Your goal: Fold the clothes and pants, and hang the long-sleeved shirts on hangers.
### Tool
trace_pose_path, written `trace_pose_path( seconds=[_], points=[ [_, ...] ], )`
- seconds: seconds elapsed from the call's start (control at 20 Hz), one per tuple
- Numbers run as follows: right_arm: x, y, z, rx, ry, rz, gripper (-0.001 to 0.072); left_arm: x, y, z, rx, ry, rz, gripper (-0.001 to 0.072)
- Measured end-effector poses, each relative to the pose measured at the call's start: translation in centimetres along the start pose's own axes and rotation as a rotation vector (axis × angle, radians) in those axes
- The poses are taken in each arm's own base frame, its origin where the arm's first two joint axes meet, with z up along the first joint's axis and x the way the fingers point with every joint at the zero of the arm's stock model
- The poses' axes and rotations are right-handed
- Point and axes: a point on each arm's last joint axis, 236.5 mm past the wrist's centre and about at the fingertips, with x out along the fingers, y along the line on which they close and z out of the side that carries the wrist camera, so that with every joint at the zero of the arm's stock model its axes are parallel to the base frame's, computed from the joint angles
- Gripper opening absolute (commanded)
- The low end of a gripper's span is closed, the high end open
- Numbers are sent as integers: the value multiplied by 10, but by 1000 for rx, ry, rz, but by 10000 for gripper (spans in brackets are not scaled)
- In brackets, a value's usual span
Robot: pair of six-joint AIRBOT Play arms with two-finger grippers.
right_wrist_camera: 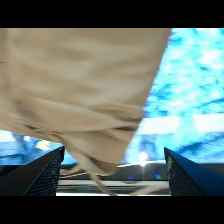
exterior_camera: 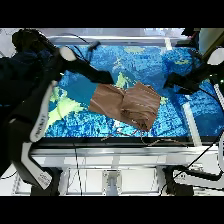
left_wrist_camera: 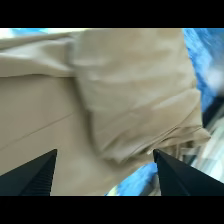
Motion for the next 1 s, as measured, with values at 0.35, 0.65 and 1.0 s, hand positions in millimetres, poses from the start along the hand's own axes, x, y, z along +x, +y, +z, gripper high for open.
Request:
trace_pose_path(
  seconds=[0.35,0.65,1.0],
  points=[
    [-7,-24,2,-40,-2,7,680,129,-7,-29,-178,58,-182,712],
    [-8,-20,15,-81,-54,35,680,160,-6,-32,-225,36,-196,711],
    [-8,-19,16,-92,-62,41,680,107,17,2,-235,-56,-181,712]
  ],
)
